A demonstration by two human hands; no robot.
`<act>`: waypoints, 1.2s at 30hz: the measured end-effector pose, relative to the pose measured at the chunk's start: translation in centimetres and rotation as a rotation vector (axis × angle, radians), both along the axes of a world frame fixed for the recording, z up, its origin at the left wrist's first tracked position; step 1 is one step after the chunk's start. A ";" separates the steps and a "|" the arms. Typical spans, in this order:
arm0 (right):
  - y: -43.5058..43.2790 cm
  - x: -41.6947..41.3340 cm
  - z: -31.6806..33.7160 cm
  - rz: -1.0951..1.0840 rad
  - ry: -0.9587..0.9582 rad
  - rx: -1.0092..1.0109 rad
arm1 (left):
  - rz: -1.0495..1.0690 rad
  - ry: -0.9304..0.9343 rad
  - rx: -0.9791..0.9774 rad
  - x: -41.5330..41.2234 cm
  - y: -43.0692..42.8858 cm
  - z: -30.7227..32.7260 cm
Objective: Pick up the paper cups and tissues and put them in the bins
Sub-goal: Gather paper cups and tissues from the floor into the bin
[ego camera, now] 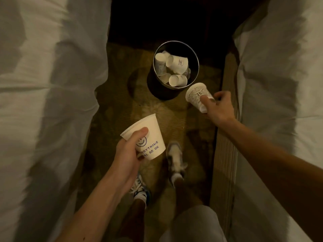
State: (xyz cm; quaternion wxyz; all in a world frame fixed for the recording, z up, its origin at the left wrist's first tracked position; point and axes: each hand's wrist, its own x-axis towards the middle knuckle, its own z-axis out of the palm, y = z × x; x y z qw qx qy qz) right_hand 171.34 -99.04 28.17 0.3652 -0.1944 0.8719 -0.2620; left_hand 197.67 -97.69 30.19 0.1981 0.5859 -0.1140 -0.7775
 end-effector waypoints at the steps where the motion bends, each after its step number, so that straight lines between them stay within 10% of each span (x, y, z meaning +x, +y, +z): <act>1: -1.4 -0.6 -0.9 -0.006 0.024 0.003 | -0.004 -0.005 0.007 -0.5 -0.8 -0.7; 31: -17.8 -12.2 -17.2 0.584 0.171 0.391 | -0.041 -0.316 0.032 -14.5 -16.3 -11.1; 36: -18.0 -11.6 -14.6 0.636 0.215 0.137 | -0.074 -0.396 -0.154 -15.9 -19.2 -12.1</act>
